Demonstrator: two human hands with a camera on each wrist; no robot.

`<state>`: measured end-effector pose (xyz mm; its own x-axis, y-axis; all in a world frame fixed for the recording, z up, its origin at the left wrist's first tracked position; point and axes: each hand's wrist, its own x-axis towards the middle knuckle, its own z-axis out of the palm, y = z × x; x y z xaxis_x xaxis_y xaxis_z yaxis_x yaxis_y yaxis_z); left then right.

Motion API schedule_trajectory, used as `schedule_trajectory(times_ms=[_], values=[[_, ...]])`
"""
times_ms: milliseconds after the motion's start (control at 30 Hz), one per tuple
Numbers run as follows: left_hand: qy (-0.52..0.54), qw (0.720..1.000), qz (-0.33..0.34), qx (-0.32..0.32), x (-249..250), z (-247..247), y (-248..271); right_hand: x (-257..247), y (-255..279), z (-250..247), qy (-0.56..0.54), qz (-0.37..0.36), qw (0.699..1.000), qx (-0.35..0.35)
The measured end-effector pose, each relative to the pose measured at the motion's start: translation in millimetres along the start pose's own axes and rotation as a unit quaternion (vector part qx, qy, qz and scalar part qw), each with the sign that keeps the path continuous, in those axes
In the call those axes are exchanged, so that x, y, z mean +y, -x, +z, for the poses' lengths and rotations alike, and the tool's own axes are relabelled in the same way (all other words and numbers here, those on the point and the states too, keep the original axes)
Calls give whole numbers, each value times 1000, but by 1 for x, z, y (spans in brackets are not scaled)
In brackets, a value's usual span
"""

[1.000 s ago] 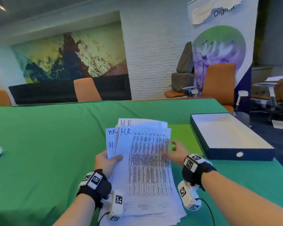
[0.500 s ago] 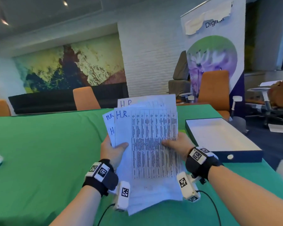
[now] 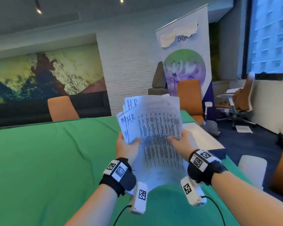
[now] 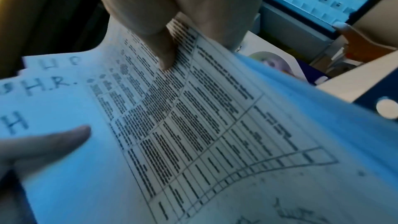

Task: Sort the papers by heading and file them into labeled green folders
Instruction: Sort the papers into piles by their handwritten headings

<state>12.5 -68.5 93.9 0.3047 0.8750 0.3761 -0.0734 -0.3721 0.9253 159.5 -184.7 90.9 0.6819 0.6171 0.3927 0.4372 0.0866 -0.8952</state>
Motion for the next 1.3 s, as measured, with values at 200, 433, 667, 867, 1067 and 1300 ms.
schedule_trajectory(times_ms=[200,433,667,867,1067,1300], values=[[41,998,45,-20,-2,8,0,-1,-8,-18,-7,-46,998,51],[-217,949,228,-9,28,1,-10,-36,-9,-24,308,-167,937,16],[-225,955,193,-23,24,-13,-30,-39,-16,-22,296,-164,940,33],[-270,934,227,-54,19,-17,-35,-29,-21,-27,288,-193,936,69],[-240,940,229,-80,18,-12,-29,-24,-21,-28,274,-221,936,16],[-220,953,207,-3,12,-17,-33,-16,-20,-31,127,-142,979,69]])
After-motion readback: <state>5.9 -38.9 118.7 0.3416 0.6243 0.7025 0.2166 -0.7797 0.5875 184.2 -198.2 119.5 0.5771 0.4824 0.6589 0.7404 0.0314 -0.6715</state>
